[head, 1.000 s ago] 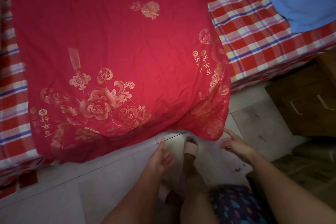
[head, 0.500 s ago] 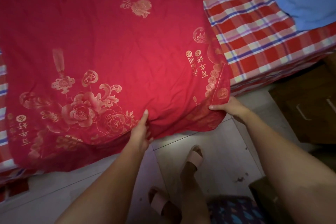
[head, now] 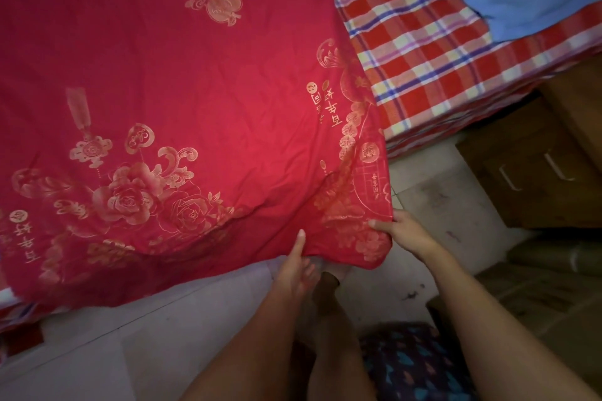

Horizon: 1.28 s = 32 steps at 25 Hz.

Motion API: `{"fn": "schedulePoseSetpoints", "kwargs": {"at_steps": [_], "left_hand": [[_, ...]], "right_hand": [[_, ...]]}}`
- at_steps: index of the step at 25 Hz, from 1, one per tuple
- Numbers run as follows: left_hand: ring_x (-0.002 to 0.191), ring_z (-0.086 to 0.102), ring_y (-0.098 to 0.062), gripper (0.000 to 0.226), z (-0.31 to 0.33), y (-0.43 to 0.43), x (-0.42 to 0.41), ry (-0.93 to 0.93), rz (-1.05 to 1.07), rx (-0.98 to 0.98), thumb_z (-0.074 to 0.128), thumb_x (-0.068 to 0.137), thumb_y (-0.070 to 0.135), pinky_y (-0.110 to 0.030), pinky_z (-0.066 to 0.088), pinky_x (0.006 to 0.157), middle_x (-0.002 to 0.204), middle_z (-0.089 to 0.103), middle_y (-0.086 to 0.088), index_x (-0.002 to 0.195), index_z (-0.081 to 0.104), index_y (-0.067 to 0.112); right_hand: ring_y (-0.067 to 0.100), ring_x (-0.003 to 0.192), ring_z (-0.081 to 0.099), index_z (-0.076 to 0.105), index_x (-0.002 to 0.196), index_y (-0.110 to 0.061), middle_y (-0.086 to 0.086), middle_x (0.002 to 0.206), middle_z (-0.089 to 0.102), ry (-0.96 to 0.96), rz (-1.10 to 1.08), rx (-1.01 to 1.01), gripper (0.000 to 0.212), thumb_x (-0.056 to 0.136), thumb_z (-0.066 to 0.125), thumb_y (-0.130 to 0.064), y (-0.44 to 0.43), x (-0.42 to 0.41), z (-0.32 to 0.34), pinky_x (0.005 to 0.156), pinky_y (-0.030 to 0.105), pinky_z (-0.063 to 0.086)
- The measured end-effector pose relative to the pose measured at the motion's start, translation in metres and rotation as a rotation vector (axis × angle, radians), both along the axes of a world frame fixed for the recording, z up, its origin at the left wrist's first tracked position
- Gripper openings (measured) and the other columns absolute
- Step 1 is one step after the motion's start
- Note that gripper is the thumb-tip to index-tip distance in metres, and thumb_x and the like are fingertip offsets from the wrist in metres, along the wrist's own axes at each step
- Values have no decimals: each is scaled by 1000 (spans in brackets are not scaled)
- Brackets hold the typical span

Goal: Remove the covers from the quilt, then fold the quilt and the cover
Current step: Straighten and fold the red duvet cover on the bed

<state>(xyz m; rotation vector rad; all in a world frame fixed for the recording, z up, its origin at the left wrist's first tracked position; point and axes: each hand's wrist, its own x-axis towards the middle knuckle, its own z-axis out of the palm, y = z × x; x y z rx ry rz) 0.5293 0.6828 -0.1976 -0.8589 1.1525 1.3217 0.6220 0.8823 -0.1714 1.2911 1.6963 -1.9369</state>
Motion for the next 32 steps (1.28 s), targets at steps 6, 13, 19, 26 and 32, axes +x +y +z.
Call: {"fn": "schedulePoseSetpoints", "kwargs": {"at_steps": [6,13,19,26,32], "left_hand": [[98,63,-30,93,2,10,37,-176,353,7,80,40,64,-49,49,92,103,67,-16,114,61,10],[106,63,-34,104,74,20,52,-103,804,381,93,25,49,-59,52,80,122,63,-13,120,63,16],[89,71,-28,67,116,17,33,-99,721,407,86,47,14,-40,58,77,100,72,-16,110,64,6],[34,60,-17,19,149,15,-9,-168,702,237,46,88,2,-24,47,32,45,63,-8,73,56,6],[40,63,-25,22,154,-2,-20,-215,707,280,49,96,17,-30,52,41,47,63,-13,81,61,5]], "right_hand": [[23,86,71,65,103,-12,12,98,72,132,-329,-322,44,65,79,-29,1,32,60,78,33,58],[27,74,71,61,106,-8,17,91,72,-46,-456,-447,22,89,57,-22,-6,22,125,73,48,55],[26,107,64,66,115,-6,17,119,64,457,-387,-536,51,74,72,-36,-26,22,168,87,36,54],[12,106,58,58,118,-8,7,118,60,351,88,533,58,68,81,-27,-62,-58,164,97,23,45],[20,99,64,59,113,-15,5,104,68,312,-394,332,26,95,42,-8,-75,-64,163,91,38,51]]}}
